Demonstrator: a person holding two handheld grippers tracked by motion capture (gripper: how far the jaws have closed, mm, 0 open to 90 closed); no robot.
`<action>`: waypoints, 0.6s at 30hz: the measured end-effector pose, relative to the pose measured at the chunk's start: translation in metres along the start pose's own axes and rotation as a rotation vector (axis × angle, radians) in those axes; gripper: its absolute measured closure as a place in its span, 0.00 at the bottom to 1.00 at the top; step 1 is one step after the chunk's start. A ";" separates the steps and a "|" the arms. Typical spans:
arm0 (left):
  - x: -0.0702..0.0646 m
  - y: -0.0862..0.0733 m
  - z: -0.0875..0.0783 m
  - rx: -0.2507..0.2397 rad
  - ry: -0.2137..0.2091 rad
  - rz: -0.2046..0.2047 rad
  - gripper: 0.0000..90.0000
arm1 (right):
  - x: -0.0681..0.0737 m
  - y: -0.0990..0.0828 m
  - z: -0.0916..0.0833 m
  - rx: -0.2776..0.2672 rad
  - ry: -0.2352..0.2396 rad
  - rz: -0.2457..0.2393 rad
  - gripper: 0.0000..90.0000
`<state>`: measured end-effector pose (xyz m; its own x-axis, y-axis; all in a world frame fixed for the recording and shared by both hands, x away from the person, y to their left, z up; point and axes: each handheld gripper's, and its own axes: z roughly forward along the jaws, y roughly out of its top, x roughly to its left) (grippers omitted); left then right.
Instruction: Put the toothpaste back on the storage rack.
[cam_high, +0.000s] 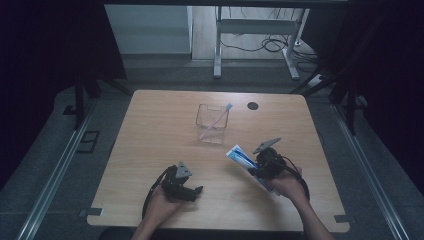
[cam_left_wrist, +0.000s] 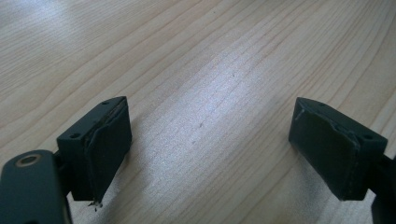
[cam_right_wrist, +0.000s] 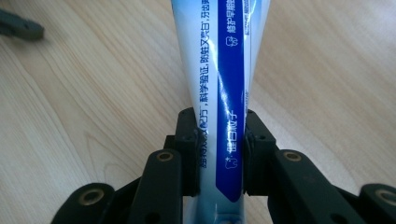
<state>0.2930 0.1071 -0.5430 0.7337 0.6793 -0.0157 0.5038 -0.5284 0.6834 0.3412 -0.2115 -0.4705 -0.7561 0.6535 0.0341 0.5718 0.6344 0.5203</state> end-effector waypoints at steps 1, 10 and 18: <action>0.000 0.000 0.000 -0.001 0.000 -0.001 0.15 | 0.000 0.001 -0.002 -0.008 0.003 0.009 0.80; 0.000 0.000 0.000 -0.001 0.001 -0.003 0.15 | -0.003 0.010 -0.012 -0.061 0.013 0.018 0.80; 0.000 0.000 0.000 -0.001 0.001 -0.003 0.15 | -0.007 0.024 -0.024 -0.110 -0.003 0.022 0.81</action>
<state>0.2929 0.1069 -0.5431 0.7319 0.6812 -0.0168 0.5053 -0.5261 0.6841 0.3524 -0.2106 -0.4381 -0.7428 0.6681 0.0437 0.5496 0.5711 0.6098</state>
